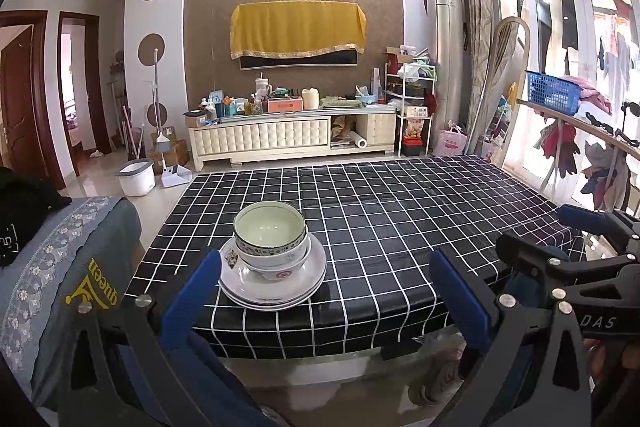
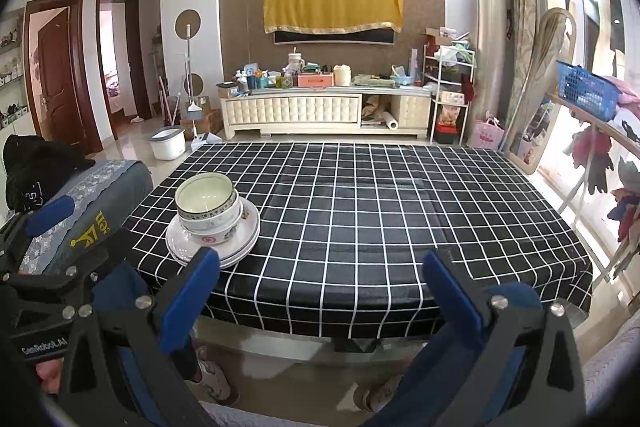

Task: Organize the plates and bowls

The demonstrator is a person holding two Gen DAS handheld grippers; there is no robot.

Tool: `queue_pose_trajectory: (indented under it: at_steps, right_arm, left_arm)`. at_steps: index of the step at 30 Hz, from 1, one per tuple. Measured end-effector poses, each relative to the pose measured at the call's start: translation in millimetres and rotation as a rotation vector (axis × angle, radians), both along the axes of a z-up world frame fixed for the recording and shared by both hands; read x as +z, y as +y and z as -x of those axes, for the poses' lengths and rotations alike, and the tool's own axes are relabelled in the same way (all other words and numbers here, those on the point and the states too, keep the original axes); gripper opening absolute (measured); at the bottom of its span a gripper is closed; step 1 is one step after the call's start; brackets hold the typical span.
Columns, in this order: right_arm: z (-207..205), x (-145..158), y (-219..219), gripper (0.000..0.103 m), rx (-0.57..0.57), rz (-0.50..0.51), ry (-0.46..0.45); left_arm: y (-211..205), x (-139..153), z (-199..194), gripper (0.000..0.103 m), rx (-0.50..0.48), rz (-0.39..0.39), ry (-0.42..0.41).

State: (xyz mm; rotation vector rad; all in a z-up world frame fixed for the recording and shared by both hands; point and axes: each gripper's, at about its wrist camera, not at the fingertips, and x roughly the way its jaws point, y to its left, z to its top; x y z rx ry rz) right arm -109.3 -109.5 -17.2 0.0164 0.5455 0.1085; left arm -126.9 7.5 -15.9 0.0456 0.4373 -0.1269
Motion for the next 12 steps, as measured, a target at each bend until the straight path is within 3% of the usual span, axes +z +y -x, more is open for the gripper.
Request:
queue_pose_trajectory:
  at_steps: [12]
  right_arm:
    - [0.7, -1.0, 4.4, 0.103, 0.015, 0.0, 0.006]
  left_arm:
    - [6.1, -1.7, -0.3, 0.103, 0.03, 0.016, 0.015]
